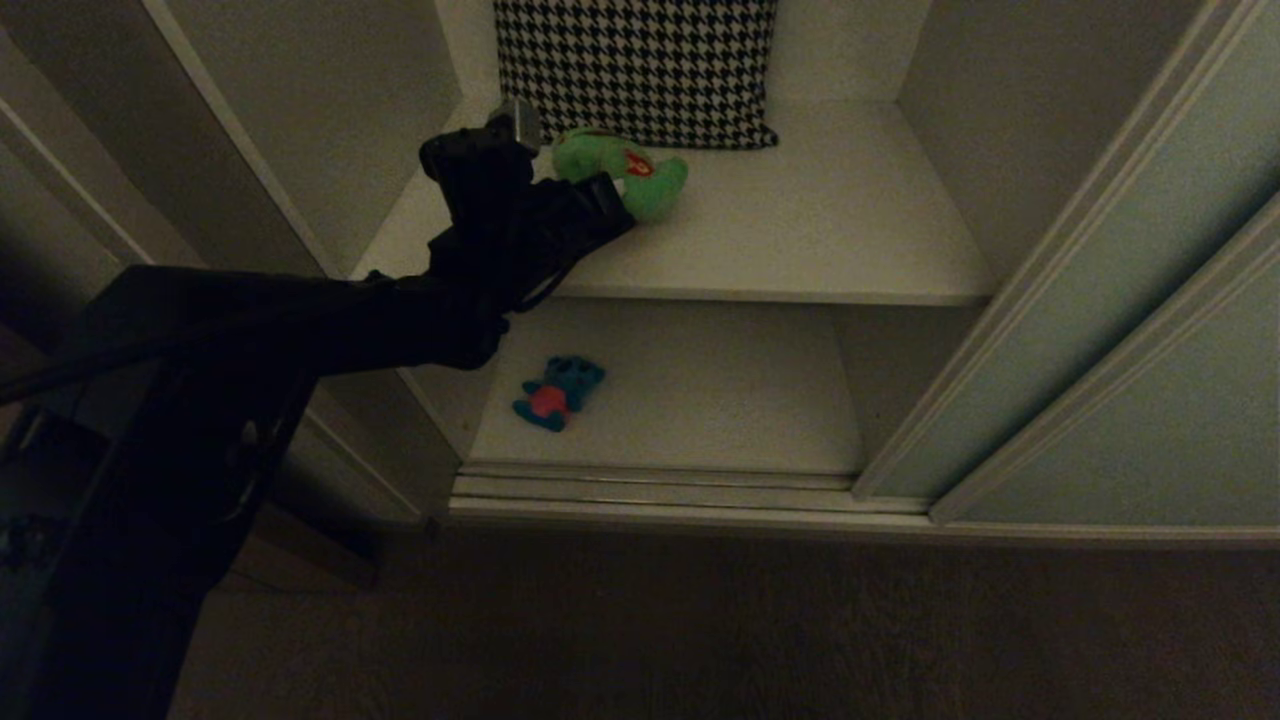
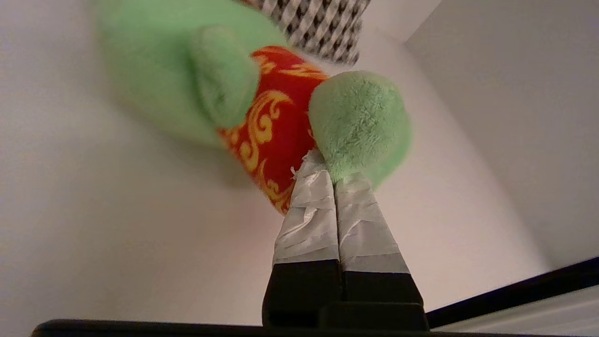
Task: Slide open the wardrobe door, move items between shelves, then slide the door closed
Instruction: Place the green doll on the lower shelf
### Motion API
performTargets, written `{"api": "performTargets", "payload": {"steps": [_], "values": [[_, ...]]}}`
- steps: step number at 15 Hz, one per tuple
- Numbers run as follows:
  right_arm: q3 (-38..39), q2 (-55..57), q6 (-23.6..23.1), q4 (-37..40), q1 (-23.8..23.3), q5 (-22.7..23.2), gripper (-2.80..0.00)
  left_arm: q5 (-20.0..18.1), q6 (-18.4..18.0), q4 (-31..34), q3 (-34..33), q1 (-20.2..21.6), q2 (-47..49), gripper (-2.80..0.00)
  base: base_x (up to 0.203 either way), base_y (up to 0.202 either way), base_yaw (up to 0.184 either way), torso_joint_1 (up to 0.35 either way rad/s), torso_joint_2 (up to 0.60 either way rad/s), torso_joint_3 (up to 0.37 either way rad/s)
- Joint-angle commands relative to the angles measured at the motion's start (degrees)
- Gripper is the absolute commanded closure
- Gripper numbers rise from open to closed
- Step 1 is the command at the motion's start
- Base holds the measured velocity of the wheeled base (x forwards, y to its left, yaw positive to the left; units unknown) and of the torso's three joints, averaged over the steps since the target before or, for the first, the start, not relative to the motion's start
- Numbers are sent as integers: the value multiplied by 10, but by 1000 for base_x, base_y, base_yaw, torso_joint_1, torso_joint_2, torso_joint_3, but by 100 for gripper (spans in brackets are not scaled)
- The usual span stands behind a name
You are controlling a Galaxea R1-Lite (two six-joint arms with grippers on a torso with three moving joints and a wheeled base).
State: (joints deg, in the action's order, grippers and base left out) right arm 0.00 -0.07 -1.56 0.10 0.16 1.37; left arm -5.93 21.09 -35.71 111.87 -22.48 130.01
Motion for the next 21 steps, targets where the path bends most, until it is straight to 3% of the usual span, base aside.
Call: {"api": "performTargets", "payload": {"steps": [1,5,11,16,19,21], "values": [[0,0,0,0,0,0,0,9,2,28,-2,-1,-42,0,0,0,0,0,0,0],[0,0,0,0,0,0,0,62,1,106,-12,-15,-98,0,0,0,0,0,0,0],[0,0,0,0,0,0,0,73,-12,270,-40,-40,-260,0,0,0,0,0,0,0],[0,0,0,0,0,0,0,73,-52,360,-191,-41,-445,0,0,0,0,0,0,0],[0,0,0,0,0,0,0,73,-83,386,-361,-20,-564,0,0,0,0,0,0,0],[0,0,0,0,0,0,0,69,-95,395,-467,19,-661,0,0,0,0,0,0,0]]}}
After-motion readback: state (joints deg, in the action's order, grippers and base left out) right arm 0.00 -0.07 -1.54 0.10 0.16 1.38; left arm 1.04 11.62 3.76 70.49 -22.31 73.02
